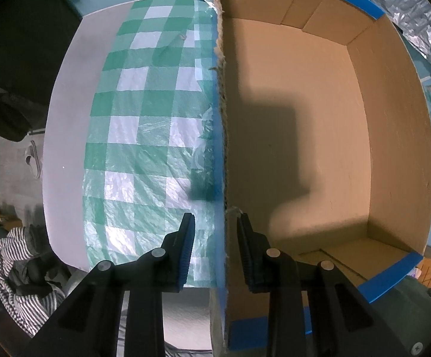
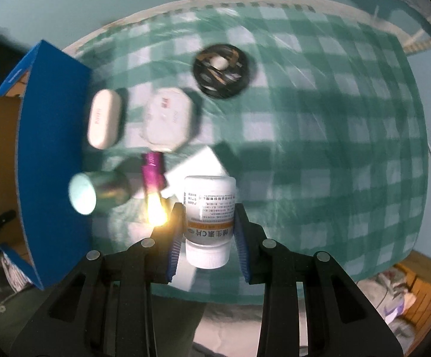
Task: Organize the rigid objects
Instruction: 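Lift the pill bottle with the right tool, lower it into the box, open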
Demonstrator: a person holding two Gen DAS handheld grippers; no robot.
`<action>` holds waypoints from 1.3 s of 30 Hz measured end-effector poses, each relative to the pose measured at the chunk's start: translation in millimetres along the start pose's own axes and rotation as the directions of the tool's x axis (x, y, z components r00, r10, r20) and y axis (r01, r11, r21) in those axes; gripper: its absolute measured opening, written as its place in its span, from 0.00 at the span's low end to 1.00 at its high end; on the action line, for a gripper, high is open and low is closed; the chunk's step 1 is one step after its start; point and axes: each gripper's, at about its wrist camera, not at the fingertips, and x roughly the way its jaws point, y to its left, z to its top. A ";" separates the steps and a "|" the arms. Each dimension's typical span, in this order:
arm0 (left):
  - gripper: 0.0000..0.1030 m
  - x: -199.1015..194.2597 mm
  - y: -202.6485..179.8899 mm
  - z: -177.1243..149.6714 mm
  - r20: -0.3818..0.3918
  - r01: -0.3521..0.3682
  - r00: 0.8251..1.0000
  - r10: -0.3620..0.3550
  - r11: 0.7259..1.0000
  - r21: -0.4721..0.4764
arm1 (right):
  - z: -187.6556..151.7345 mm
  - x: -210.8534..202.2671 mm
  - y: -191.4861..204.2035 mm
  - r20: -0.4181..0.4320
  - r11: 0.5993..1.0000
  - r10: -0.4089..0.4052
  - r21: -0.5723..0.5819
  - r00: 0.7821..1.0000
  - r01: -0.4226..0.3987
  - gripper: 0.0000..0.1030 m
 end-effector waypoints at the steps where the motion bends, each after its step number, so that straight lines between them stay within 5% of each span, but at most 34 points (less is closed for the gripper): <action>1: 0.28 0.0 -0.2 0.9 -0.002 0.000 1.000 0.000 1.000 0.002 | 3.7 -2.3 4.9 0.001 1.000 0.000 -0.011 1.000 0.000 0.31; 23: 0.27 0.4 3.6 -1.2 -0.005 0.009 1.000 -0.009 1.000 -0.007 | 43.2 -39.7 100.6 0.051 0.957 0.069 -0.284 0.996 -0.052 0.31; 39: 0.16 1.0 -0.1 -9.2 -0.003 0.005 1.000 -0.005 1.000 0.022 | 78.5 -32.9 210.8 0.044 0.860 0.111 -0.505 0.993 -0.073 0.31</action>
